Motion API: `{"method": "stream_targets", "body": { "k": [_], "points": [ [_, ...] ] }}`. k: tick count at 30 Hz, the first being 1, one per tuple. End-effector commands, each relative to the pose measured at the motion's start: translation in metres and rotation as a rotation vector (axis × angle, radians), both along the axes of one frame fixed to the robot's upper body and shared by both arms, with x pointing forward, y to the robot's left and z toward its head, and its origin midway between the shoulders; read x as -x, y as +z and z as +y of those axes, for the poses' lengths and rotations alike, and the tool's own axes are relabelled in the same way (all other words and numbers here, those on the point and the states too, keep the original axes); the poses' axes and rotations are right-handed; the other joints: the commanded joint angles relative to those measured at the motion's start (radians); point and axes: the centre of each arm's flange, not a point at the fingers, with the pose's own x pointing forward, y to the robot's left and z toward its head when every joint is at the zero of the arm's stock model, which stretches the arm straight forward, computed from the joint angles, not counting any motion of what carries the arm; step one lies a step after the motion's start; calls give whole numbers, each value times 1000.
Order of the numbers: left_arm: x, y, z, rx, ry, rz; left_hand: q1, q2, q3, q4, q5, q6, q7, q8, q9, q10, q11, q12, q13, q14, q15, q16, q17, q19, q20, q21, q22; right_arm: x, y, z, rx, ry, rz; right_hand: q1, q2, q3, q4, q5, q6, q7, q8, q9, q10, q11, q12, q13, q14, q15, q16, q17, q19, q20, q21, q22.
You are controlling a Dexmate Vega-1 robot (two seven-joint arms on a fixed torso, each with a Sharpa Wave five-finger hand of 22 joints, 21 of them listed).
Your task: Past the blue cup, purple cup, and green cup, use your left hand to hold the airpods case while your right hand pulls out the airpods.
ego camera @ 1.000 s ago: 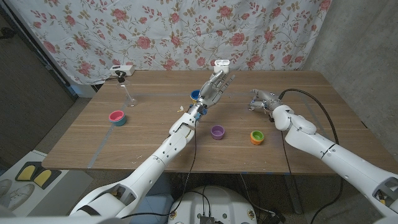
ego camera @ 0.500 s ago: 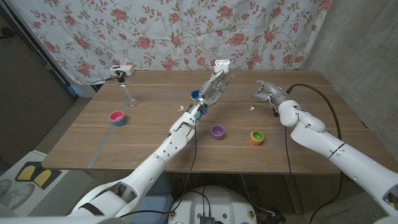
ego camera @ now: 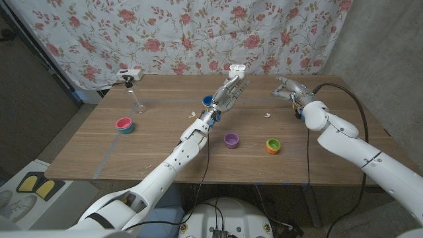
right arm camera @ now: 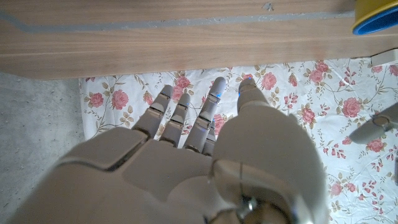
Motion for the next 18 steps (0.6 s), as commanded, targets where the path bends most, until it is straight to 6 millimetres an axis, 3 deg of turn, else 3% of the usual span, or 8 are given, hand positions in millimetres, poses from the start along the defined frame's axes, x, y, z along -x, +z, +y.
{"method": "stream_targets", "body": {
  "k": [1, 18],
  "points": [
    [-6, -2, 0, 7, 8, 27, -2, 11, 6, 4, 6, 2, -2, 1, 0, 54, -51, 42, 82, 36, -42, -4, 4, -5, 0, 0, 2, 19, 18, -4, -32, 43, -47, -8, 3, 5, -1, 3, 0, -3, 8, 3, 4, 7, -12, -1, -3, -55, 3, 1, 4, 5, 1, 1],
    [-9, -7, 3, 17, -8, 61, -2, 11, 7, 4, 6, -1, -2, 1, -5, 53, -53, 43, 84, 35, -42, -5, 7, -5, 0, 0, 2, 49, 32, -7, -30, 71, -115, -17, 9, 8, -2, 7, 4, -9, 10, 2, 4, 9, -29, -15, -5, -52, 4, -6, 1, 6, 0, 2]
  ]
}}
